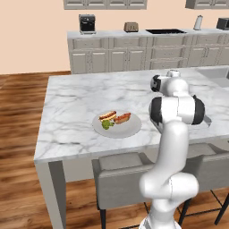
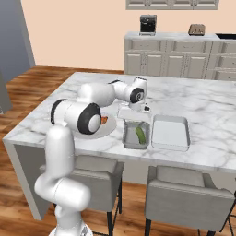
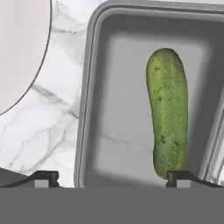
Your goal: Place one cooked food and one vegetable from the large plate to each tupperware container.
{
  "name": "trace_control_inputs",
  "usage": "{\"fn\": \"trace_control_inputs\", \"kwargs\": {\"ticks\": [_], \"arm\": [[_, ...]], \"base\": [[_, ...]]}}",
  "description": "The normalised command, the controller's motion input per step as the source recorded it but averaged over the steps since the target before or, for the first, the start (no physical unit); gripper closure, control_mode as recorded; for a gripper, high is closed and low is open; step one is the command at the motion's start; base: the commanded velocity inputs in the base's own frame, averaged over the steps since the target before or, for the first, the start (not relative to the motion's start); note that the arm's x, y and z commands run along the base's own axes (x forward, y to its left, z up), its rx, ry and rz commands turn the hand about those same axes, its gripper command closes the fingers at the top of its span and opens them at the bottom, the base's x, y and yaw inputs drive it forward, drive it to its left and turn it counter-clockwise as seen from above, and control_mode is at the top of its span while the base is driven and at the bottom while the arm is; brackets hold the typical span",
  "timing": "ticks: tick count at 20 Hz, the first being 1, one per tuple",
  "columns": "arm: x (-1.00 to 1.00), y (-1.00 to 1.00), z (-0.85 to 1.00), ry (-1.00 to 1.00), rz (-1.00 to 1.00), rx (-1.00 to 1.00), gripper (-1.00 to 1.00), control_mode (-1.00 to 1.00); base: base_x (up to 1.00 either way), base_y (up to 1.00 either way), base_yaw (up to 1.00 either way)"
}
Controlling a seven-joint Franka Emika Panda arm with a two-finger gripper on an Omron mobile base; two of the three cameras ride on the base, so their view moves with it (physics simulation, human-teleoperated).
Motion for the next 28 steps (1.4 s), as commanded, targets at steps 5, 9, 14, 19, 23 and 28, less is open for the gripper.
{"fn": "trace_control_inputs", "kwargs": {"ticks": [5,9,14,19,23,28], "arm": [[0.13,0.95,0.12,0.03,-0.48,0.00,-1.00,-1.00],[0.35,0.97,0.00,0.01,-0.52,-0.02,-1.00,-1.00],[0.65,0.60,-0.09,0.02,-0.38,-0.14,-1.00,-1.00],[0.28,0.43,0.00,0.00,-0.21,0.00,-1.00,-1.00],[-0.04,0.47,-0.10,-0.02,-0.30,-0.01,-1.00,-1.00],[0.46,0.20,-0.34,0.01,-0.23,-0.05,-1.00,-1.00]], "base": [[0.00,0.00,0.00],[0.00,0.00,0.00],[0.00,0.00,0.00],[0.00,0.00,0.00],[0.00,0.00,0.00],[0.00,0.00,0.00]]}}
